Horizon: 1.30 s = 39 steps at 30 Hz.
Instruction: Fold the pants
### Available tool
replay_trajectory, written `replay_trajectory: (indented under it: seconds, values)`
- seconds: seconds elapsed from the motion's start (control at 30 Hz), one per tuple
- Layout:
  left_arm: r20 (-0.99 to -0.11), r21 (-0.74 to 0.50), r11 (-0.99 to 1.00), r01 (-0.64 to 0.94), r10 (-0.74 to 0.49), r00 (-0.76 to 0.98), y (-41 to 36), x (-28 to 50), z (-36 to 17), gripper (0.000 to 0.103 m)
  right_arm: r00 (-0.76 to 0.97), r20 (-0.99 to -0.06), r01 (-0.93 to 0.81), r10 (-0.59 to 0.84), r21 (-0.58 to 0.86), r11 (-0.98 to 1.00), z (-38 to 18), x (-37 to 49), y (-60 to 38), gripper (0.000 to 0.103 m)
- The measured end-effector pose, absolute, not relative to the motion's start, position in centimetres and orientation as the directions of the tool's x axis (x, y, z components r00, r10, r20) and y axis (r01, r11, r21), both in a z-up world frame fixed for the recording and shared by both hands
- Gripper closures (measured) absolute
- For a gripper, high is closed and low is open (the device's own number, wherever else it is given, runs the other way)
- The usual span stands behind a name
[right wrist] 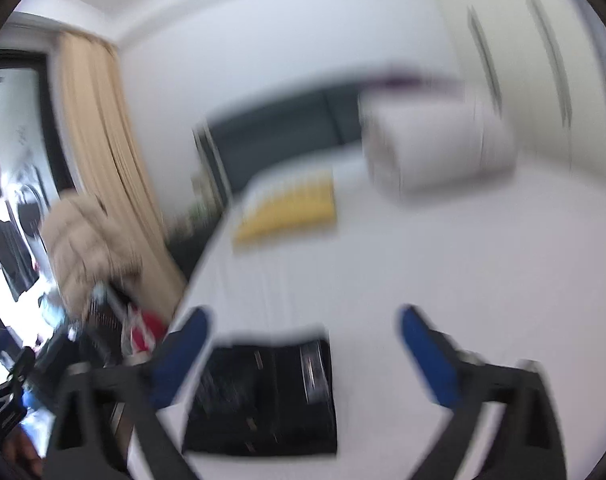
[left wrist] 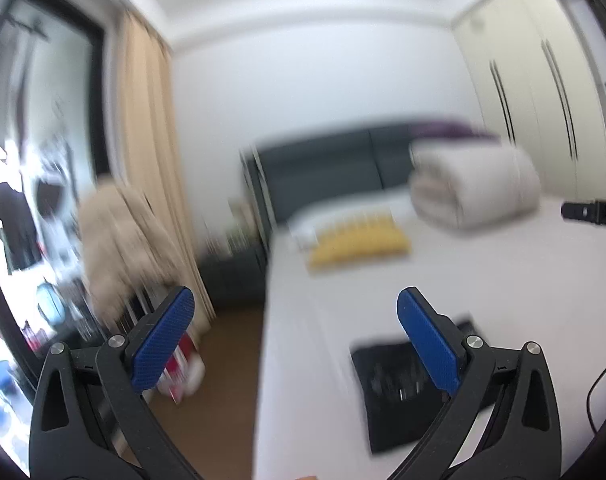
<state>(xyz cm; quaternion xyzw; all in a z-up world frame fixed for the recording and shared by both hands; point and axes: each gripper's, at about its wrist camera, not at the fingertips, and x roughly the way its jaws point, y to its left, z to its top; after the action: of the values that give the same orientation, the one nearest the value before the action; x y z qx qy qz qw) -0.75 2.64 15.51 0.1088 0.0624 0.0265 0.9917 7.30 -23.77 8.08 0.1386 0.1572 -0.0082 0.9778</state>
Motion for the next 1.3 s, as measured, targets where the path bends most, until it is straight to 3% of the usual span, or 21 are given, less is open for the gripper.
replay_trajectory:
  seconds: [0.07,0.2,0.37,0.5,0.73,0.93,1.3]
  values:
    - [-0.111,0.191,0.980,-0.057,0.079,0.991,2.5,-3.3,17.5,0.000,0.986,-0.166,0.042,-0.004,0.228,0.973,11.7,3.2,-22.7,0.000]
    - [-0.145,0.164,0.985,-0.051,0.076,0.987,2.2,-7.0,19.6,0.000,0.999,-0.009,0.042,-0.041,0.138,0.990,16.4,-3.8,-20.6,0.000]
    - [-0.215,0.088,0.996,-0.030,0.048,0.975,2.3,-10.0,20.9,0.000,0.997,0.048,0.049,-0.056,0.150,0.987,18.5,-8.3,-19.3,0.000]
    - [-0.260,0.055,0.998,-0.028,0.041,0.965,3.7,-13.5,20.8,0.000,0.998,-0.004,0.064,-0.065,0.144,0.988,17.6,-9.7,-18.0,0.000]
    - [-0.411,0.056,0.998,0.000,0.023,0.911,2.6,-12.9,17.5,0.000,0.961,-0.249,0.141,-0.117,0.083,0.986,13.6,-7.7,-16.0,0.000]
    - [-0.524,0.019,1.000,0.005,0.006,0.852,2.1,-8.4,12.2,0.000,0.905,-0.403,0.179,-0.134,0.077,0.981,10.6,-5.8,-15.8,0.000]
    - [-0.660,0.008,1.000,-0.028,0.026,0.751,2.6,-2.0,4.6,0.000,0.844,-0.533,0.125,-0.069,0.070,0.990,6.1,-3.7,-14.1,0.000]
